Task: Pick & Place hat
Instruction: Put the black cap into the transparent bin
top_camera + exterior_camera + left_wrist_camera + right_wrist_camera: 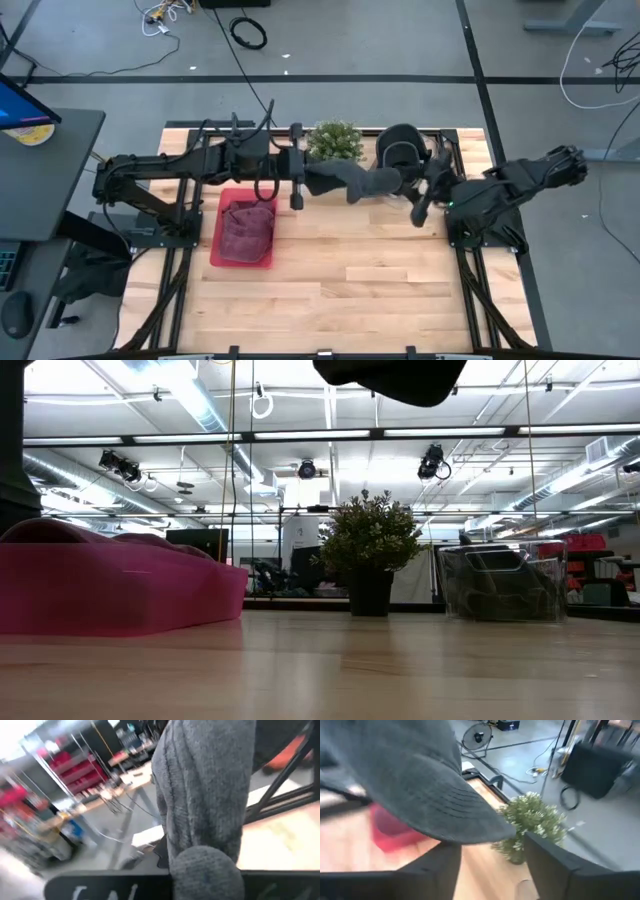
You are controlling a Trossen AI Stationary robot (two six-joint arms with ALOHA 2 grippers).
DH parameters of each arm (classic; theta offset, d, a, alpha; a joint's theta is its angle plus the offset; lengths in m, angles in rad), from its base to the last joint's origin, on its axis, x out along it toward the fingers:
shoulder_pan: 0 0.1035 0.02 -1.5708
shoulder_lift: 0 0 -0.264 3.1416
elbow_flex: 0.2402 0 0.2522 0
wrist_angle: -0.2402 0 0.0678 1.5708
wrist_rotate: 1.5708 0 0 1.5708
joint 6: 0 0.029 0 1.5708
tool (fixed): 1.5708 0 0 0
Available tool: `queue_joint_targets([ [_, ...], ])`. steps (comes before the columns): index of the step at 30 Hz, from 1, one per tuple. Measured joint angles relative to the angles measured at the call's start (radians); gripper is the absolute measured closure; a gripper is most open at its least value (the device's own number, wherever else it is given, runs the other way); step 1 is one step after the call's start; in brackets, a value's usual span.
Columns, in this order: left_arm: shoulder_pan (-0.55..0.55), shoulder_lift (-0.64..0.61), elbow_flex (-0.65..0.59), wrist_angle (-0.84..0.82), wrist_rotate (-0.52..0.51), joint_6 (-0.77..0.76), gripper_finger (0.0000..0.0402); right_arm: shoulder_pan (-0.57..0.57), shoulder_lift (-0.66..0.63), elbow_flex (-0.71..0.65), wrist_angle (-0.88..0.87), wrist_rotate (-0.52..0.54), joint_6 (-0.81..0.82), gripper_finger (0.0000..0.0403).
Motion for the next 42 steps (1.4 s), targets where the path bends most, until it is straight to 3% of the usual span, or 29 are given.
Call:
queue_joint_targets([
  [6,-0.022,0.000,-0.001,0.115,-0.004,0.136,0.0393,0.000,-0.111,0.000,-0.027,-0.035,0.224,0.0123],
  [11,-0.043,0.000,-0.001,0.277,0.030,0.187,0.0393,0.000,-0.194,0.000,-0.046,-0.081,0.388,0.0123],
  [15,-0.051,0.000,-0.001,0.452,0.072,0.188,0.0393,0.000,-0.246,0.000,-0.042,-0.101,0.348,0.0133],
  [19,-0.049,-0.001,-0.001,0.669,0.096,0.153,0.0393,0.000,-0.257,0.000,0.044,-0.086,0.082,0.0142],
  [23,-0.035,-0.001,-0.001,0.811,0.091,0.055,0.0393,0.001,-0.225,0.000,0.202,-0.115,-0.317,0.0153],
  [33,0.006,-0.001,-0.001,0.875,0.061,-0.214,0.0393,0.000,-0.043,0.000,0.714,-0.038,-1.295,0.0184],
  [36,0.006,-0.001,-0.001,0.902,0.059,-0.228,0.0393,0.000,0.014,0.000,0.828,-0.074,-1.465,0.0185],
  [42,0.006,-0.001,-0.001,0.917,0.056,-0.240,0.0393,0.000,0.103,0.000,1.002,-0.180,-1.660,0.0176],
])
